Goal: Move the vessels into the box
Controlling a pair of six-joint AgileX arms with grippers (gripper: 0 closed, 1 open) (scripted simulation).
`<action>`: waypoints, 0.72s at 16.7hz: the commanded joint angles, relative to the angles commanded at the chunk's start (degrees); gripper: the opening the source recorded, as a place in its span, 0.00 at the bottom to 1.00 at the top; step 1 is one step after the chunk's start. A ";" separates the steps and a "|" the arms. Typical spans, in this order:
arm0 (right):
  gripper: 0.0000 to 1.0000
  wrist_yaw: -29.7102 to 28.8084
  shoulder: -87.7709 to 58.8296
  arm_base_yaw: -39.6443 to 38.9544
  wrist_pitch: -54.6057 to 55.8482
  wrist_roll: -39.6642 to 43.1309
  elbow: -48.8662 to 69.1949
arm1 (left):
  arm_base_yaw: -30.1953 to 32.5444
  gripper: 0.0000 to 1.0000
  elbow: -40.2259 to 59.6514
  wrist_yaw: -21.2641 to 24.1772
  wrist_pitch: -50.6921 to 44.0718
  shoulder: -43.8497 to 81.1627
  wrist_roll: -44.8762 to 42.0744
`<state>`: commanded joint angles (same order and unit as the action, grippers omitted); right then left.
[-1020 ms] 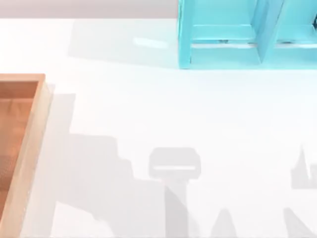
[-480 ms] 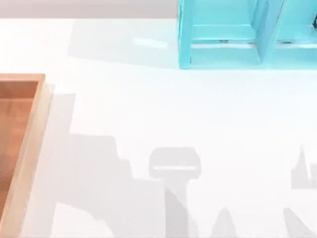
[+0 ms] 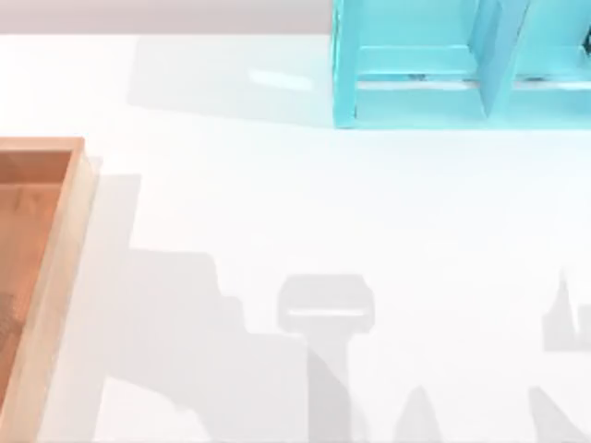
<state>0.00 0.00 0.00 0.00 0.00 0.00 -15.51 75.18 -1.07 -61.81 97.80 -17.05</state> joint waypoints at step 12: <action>1.00 0.00 0.00 0.00 0.00 0.00 0.00 | -0.18 1.00 11.61 0.07 -10.80 0.84 0.39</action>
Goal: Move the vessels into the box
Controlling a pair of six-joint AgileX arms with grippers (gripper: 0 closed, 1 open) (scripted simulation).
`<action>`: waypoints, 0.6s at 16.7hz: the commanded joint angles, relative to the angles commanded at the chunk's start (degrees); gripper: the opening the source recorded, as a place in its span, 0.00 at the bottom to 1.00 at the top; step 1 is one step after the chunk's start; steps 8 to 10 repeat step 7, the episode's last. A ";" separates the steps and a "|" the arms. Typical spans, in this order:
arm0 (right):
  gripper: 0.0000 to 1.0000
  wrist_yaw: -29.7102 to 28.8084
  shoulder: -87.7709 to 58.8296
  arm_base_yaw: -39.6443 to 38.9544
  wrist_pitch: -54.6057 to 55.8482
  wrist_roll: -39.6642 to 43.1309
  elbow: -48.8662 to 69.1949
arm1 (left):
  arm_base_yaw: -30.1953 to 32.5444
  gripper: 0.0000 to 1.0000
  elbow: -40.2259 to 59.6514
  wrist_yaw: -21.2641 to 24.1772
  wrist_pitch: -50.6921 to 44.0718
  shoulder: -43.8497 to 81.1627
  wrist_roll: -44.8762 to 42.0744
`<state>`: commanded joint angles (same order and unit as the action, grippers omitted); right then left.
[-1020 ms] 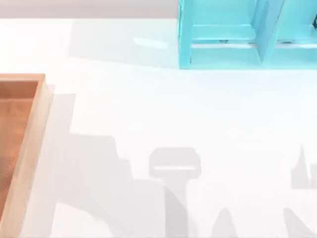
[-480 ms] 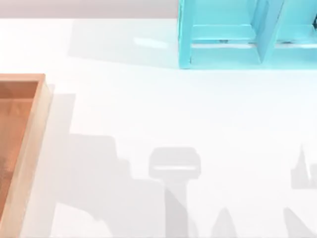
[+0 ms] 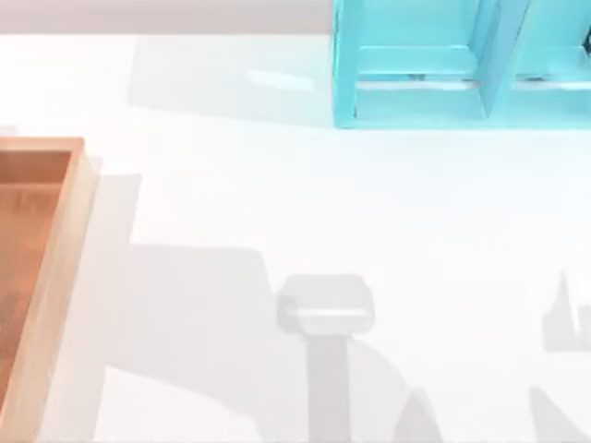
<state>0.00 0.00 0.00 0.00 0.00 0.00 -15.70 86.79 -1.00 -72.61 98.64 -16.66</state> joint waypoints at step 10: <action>1.00 0.00 0.00 0.00 0.00 0.00 0.00 | 0.57 1.00 12.37 -0.09 -12.18 0.13 -0.11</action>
